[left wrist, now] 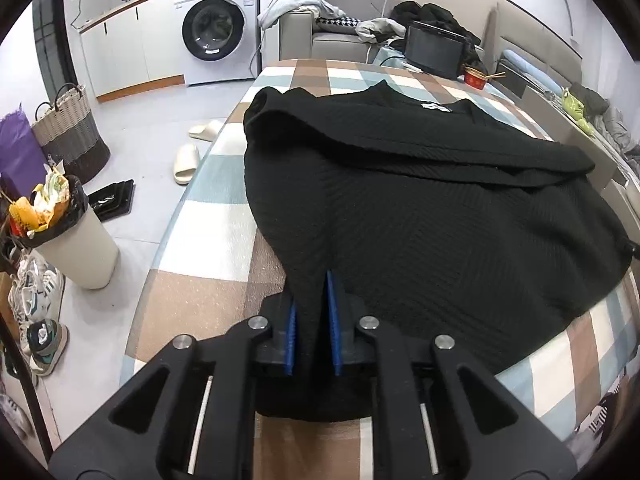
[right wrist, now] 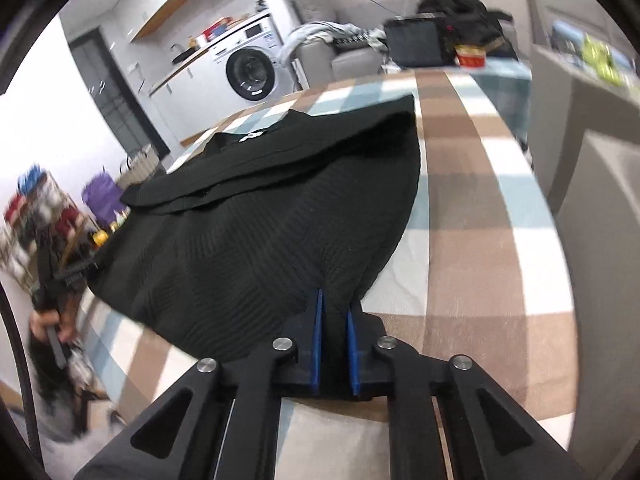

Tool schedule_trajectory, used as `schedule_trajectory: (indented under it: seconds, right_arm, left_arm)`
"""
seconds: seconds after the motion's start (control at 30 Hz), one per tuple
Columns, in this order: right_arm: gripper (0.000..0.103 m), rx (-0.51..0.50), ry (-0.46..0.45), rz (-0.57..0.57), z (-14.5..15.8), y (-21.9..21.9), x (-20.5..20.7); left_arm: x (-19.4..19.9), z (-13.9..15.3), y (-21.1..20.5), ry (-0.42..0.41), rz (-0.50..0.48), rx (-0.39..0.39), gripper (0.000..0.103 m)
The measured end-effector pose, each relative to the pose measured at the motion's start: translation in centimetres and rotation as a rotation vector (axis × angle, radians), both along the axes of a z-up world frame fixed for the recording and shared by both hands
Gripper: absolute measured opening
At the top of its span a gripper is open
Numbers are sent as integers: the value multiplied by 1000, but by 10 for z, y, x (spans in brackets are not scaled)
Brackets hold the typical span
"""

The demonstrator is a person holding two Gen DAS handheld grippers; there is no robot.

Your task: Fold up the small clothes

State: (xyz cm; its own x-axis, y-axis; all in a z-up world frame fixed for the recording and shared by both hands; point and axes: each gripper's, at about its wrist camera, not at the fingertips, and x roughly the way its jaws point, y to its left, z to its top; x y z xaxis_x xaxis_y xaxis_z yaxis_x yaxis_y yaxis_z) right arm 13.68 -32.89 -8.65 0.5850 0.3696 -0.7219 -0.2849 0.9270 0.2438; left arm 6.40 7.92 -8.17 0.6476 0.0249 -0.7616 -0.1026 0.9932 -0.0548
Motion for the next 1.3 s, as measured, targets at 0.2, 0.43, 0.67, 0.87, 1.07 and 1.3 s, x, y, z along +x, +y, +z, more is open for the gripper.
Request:
schedule_trajectory:
  seconds: [0.2, 0.43, 0.67, 0.87, 1.07, 1.3]
  right_arm:
    - [7, -37, 25, -62, -7, -13, 3]
    - [32, 14, 27, -83, -2, -23, 6]
    - [42, 73, 29, -96, -3, -19, 35]
    - [22, -39, 15, -52, -12, 9, 46]
    - [17, -40, 21, -40, -14, 5, 29]
    - [21, -58, 32, -13, -12, -1, 0]
  left_arm:
    - [-1, -1, 17, 0, 8, -46, 10]
    - [2, 2, 24, -1, 36, -78, 19]
    - [29, -1, 28, 6, 63, -128, 23]
    - [41, -9, 14, -2, 25, -56, 20]
    - [24, -9, 8, 10, -12, -12, 19]
    - [0, -2, 21, 18, 23, -66, 34]
